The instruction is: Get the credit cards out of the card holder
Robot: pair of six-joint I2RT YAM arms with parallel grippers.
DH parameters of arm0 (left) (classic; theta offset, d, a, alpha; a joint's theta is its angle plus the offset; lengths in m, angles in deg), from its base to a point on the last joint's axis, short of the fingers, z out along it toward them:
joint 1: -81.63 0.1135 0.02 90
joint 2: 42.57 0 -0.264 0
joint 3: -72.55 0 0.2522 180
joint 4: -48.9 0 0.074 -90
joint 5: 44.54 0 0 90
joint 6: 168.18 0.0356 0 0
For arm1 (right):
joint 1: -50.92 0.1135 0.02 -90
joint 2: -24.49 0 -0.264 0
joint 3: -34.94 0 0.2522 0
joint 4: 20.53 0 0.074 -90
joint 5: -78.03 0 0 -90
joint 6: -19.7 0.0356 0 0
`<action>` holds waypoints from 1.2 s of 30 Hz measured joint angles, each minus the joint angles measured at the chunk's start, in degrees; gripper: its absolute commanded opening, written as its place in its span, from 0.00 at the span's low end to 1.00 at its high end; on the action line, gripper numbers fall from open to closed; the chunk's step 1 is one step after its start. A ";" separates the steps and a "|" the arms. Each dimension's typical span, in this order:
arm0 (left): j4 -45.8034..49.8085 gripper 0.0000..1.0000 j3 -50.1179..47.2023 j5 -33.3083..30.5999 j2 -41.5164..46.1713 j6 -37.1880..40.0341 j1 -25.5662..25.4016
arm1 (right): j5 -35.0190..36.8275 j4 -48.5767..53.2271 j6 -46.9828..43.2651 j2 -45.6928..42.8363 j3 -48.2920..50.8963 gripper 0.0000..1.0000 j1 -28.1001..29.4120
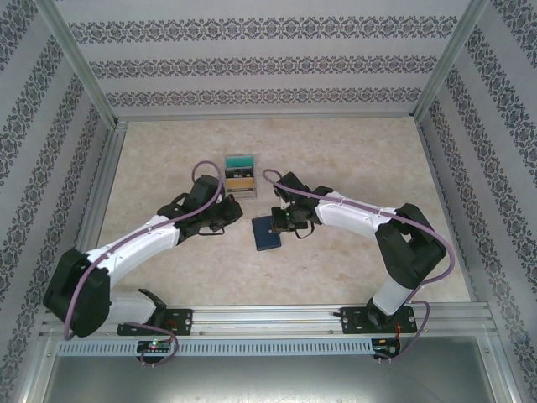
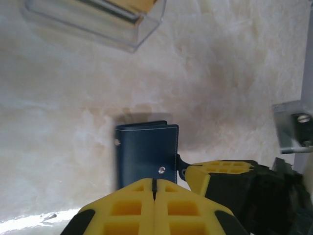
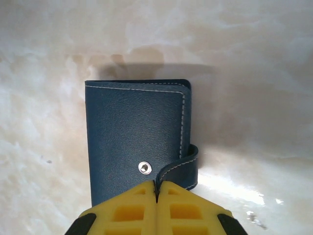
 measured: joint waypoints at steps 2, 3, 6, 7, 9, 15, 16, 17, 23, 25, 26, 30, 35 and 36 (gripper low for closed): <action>-0.24 0.04 0.00 0.02 -1.57 -0.50 -0.66 | -0.61 -0.66 0.70 -0.22 0.00 0.00 0.00; -0.22 0.08 0.00 -0.02 -2.01 -0.52 -0.70 | -1.05 -1.03 1.09 -0.68 0.13 0.00 0.00; 0.50 0.14 0.48 -1.05 -1.95 -0.33 -0.70 | -3.15 -2.19 1.95 -3.34 0.96 0.00 -0.02; 1.14 0.17 0.92 -1.62 -1.81 -0.13 -0.70 | -4.02 -2.89 2.14 -4.46 1.25 0.00 -0.02; 2.84 0.23 2.10 -3.32 -0.90 0.50 -0.68 | -5.99 -4.42 2.82 -6.73 1.66 0.00 -0.02; 5.55 0.37 3.80 -6.32 3.19 2.43 -0.66 | -10.45 -8.74 3.67 -10.19 1.77 0.00 -0.04; 5.73 0.37 3.87 -6.32 3.37 2.64 -0.66 | -10.84 -9.31 3.82 -10.23 1.95 0.00 -0.04; 5.81 0.37 3.87 -6.32 3.39 2.73 -0.66 | -11.04 -9.92 4.00 -10.23 2.29 0.00 -0.26; 5.88 0.37 3.82 -4.87 3.10 2.75 -0.66 | -11.67 -11.89 5.05 -10.80 6.43 0.00 -2.45; 5.77 0.36 3.80 -3.89 2.38 2.75 -0.66 | -11.21 -11.78 5.03 -11.23 7.72 0.00 -3.50; 5.66 0.36 3.76 -3.43 1.97 2.75 -0.66 | -10.82 -11.65 5.03 -11.54 8.15 0.00 -3.96; 4.70 0.36 3.30 -1.46 -0.57 2.71 -0.68 | -7.80 -9.22 4.50 -14.40 9.99 0.00 -6.27; 2.23 0.44 2.60 1.36 -3.45 2.51 -0.72 | -4.28 -5.97 2.34 -17.29 11.17 0.00 -9.33; 1.60 0.44 2.60 2.08 -4.31 2.51 -0.72 | -3.32 -5.38 1.73 -17.27 11.30 0.00 -9.60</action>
